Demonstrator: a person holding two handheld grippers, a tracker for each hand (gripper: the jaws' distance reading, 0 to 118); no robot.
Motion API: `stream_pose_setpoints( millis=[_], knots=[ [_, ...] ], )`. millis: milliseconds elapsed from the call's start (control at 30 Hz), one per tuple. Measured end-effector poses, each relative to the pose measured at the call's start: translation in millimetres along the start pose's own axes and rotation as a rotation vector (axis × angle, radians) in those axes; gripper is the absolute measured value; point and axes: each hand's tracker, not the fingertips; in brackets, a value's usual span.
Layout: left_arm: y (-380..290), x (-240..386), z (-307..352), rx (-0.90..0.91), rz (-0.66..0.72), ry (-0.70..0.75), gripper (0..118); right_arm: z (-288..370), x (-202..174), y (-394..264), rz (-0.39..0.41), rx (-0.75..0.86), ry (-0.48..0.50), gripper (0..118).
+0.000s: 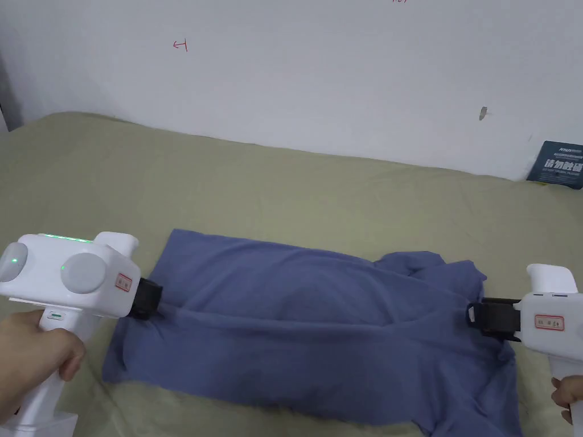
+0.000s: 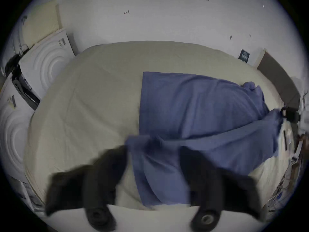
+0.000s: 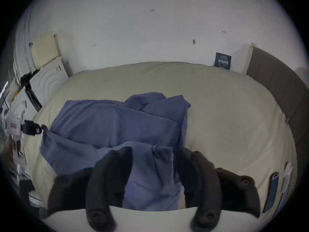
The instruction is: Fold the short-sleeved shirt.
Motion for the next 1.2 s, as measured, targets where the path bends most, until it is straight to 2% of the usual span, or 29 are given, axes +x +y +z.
stream_pose_setpoints(
  millis=[33,67,133,267,300,333,367,400,433,467,667,800,867,900,933,1033,1067,1100,1200],
  knots=[
    [-2,-3,10,0.026,0.044,-0.034,79,8,1,0,-0.056,0.022,0.036,61],
    [-3,-6,22,0.053,0.067,-0.061,93,18,2,0,-0.082,0.043,0.068,61],
    [-5,-10,50,0.111,0.078,-0.096,94,44,-3,-1,-0.076,0.119,0.066,61],
    [-39,6,117,0.342,-0.022,0.045,93,115,-34,-25,0.014,0.247,-0.052,61],
    [-51,11,129,0.384,-0.019,0.054,86,129,-44,-38,0.031,0.267,-0.068,60],
    [-63,19,141,0.411,-0.005,0.056,73,140,-56,-51,0.039,0.258,-0.085,58],
    [-78,28,151,0.43,0.003,0.059,47,153,-66,-66,0.028,0.242,-0.082,52],
    [-92,35,158,0.464,0.018,0.077,1,164,-76,-82,0.033,0.244,-0.086,15],
    [-107,43,160,0.47,0.03,0.122,0,175,-85,-100,0.04,0.255,-0.091,0],
    [-123,51,165,0.467,0.021,0.153,0,182,-93,-116,0.043,0.282,-0.133,0],
    [-195,53,153,0.307,0.119,0.075,0,208,-121,-193,0.021,0.192,-0.038,0],
    [-197,37,123,0.199,0.18,0.018,0,200,-120,-205,0.019,0.148,-0.011,0],
    [-180,27,107,0.189,0.205,0.009,1,197,-115,-202,-0.011,0.142,0.013,0],
    [-170,21,97,0.187,0.219,-0.012,16,197,-112,-200,-0.028,0.149,0.021,0],
    [-160,17,89,0.203,0.234,-0.003,39,197,-109,-196,-0.037,0.149,0.034,0],
    [-119,4,53,0.152,0.22,-0.028,73,194,-104,-187,-0.031,0.147,0.026,0],
    [-109,1,40,0.11,0.212,-0.04,98,193,-102,-184,-0.021,0.147,0.027,0],
    [-103,-2,31,0.116,0.215,-0.042,106,191,-99,-181,-0.017,0.146,0.031,0],
    [-87,-10,-7,0.046,0.194,-0.014,106,180,-88,-176,-0.017,0.134,0.032,0]
  ],
)
